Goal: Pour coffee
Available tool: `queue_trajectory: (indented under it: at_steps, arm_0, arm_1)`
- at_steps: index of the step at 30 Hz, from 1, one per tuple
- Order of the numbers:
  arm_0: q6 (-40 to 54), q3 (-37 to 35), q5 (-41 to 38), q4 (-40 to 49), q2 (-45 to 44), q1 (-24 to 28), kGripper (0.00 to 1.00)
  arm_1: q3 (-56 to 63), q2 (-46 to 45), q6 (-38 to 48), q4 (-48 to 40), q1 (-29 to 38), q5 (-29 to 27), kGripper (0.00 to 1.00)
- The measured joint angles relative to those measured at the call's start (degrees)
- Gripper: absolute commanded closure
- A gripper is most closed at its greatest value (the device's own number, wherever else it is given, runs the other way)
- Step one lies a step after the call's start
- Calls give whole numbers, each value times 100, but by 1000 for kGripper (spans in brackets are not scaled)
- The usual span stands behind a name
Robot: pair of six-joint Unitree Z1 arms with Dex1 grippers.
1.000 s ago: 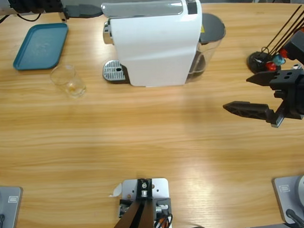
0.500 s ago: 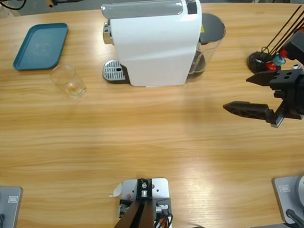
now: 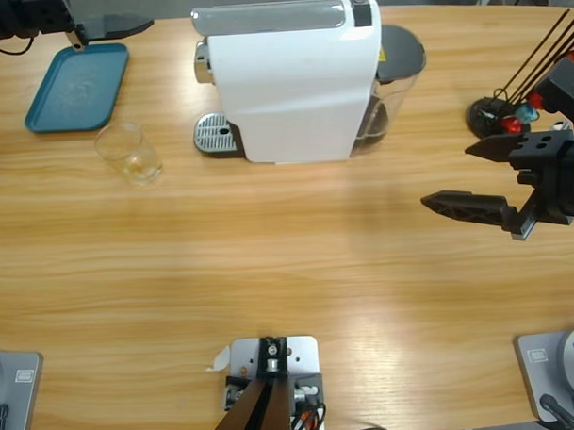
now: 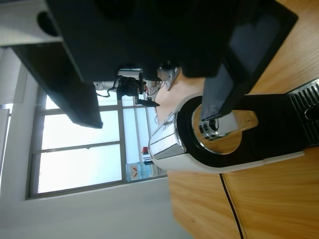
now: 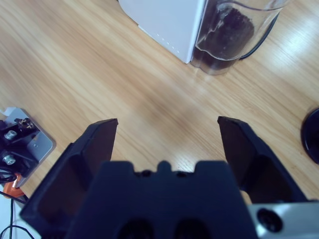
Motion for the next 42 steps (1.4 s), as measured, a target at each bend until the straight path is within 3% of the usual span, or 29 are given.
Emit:
queue_trajectory:
  at_steps: [15,42]
  arm_0:
    - [-10,-172,0,-6,61,-605,142]
    - [-24,-256,0,-196,326,-540,142]
  arm_1:
    - [0,0,0,0,0,0,105]
    - [0,0,0,0,0,-2,105]
